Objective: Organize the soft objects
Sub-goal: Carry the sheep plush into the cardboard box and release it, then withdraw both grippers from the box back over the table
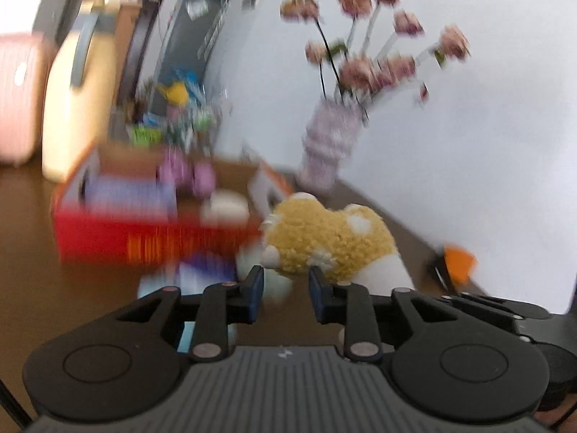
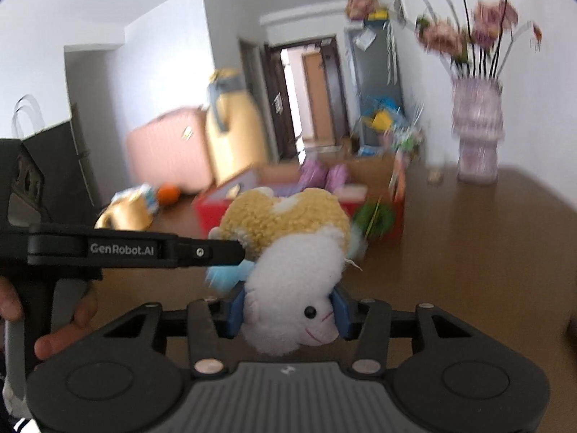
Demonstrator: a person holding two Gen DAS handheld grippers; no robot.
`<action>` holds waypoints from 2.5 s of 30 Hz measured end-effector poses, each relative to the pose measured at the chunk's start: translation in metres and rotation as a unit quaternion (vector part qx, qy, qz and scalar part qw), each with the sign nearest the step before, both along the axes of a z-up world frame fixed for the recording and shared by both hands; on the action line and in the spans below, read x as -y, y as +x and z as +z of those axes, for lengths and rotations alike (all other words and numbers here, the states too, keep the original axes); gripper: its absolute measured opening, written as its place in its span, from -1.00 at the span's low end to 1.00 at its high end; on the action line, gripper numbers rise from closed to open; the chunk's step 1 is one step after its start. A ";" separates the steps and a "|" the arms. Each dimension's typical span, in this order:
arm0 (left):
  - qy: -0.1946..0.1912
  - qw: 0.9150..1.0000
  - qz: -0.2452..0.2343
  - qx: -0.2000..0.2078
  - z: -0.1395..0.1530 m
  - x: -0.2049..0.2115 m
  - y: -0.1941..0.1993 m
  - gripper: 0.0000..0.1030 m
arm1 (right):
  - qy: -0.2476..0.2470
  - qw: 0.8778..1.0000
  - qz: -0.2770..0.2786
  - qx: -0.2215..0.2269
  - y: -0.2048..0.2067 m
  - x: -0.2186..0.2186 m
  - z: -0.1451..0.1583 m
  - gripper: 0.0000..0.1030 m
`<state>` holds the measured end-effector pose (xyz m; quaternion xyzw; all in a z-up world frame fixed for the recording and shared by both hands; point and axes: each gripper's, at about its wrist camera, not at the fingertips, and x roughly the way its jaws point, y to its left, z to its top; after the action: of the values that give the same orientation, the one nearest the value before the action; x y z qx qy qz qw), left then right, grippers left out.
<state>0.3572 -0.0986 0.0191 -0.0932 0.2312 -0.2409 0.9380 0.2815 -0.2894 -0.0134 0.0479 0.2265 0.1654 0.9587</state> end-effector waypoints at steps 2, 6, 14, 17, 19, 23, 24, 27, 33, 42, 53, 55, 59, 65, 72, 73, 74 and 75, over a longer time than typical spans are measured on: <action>0.000 1.000 0.002 0.013 0.016 0.007 0.035 -0.26 | -0.018 0.999 -0.021 0.020 0.035 0.002 0.021 -0.09; 0.030 0.999 0.004 0.013 0.032 0.026 0.116 -0.18 | -0.059 0.996 -0.063 0.028 0.121 -0.002 0.048 -0.09; 0.096 0.992 0.075 -0.024 0.002 0.012 0.207 -0.18 | -0.209 0.969 -0.119 -0.059 0.294 -0.038 0.016 -0.08; 0.112 0.990 0.087 -0.027 -0.011 0.000 0.216 -0.10 | -0.294 0.947 -0.110 -0.074 0.320 -0.063 -0.010 -0.07; 0.116 0.988 0.093 -0.031 -0.019 -0.013 0.217 -0.08 | -0.323 0.938 -0.084 -0.094 0.322 -0.075 -0.022 -0.07; 0.118 0.987 0.105 -0.044 -0.026 -0.022 0.225 0.01 | -0.250 0.956 -0.077 -0.134 0.337 -0.062 -0.016 0.09; 0.118 0.986 0.104 -0.046 -0.026 -0.021 0.225 0.06 | -0.211 0.963 -0.074 -0.152 0.341 -0.053 -0.013 0.10; 0.128 0.986 0.099 -0.044 -0.020 -0.019 0.223 0.19 | -0.123 0.974 -0.061 -0.178 0.344 -0.028 -0.003 0.12; 0.140 0.984 0.109 -0.023 0.022 -0.015 0.198 0.32 | -0.113 0.981 -0.071 -0.143 0.323 -0.013 0.046 0.13; 0.122 0.986 0.107 0.035 0.075 -0.019 0.102 0.56 | -0.096 0.990 -0.071 -0.069 0.239 0.002 0.123 0.13; 0.137 0.977 0.127 0.100 0.002 -0.044 -0.102 0.73 | -0.030 0.996 -0.048 0.074 0.002 0.003 0.069 0.56; 0.129 0.980 0.120 0.092 -0.014 -0.047 -0.139 0.74 | -0.013 0.996 -0.028 0.078 -0.040 0.002 0.046 0.60; 0.112 0.987 0.095 0.061 -0.035 -0.054 -0.193 0.78 | 0.021 0.998 0.002 0.056 -0.105 -0.002 0.006 0.66; 0.118 0.987 0.102 0.048 -0.037 -0.052 -0.193 0.78 | 0.022 0.999 0.012 0.028 -0.136 -0.016 -0.015 0.66; 0.109 0.988 0.106 0.019 -0.042 -0.056 -0.168 0.78 | 0.028 0.999 -0.023 0.015 -0.120 -0.008 -0.017 0.66; 0.107 0.988 0.109 0.017 -0.041 -0.057 -0.161 0.78 | 0.027 0.999 -0.028 0.011 -0.116 -0.007 -0.019 0.65; 0.101 0.989 0.111 0.016 -0.040 -0.058 -0.153 0.78 | 0.025 0.999 -0.033 0.006 -0.110 -0.006 -0.019 0.65; 0.096 0.989 0.111 0.017 -0.039 -0.058 -0.145 0.78 | 0.026 0.999 -0.040 0.000 -0.103 -0.004 -0.020 0.65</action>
<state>0.2124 -0.0403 -0.0197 -0.0233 0.2255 -0.1138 0.9673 0.1790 -0.2856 -0.0336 0.0820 0.2198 0.1326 0.9630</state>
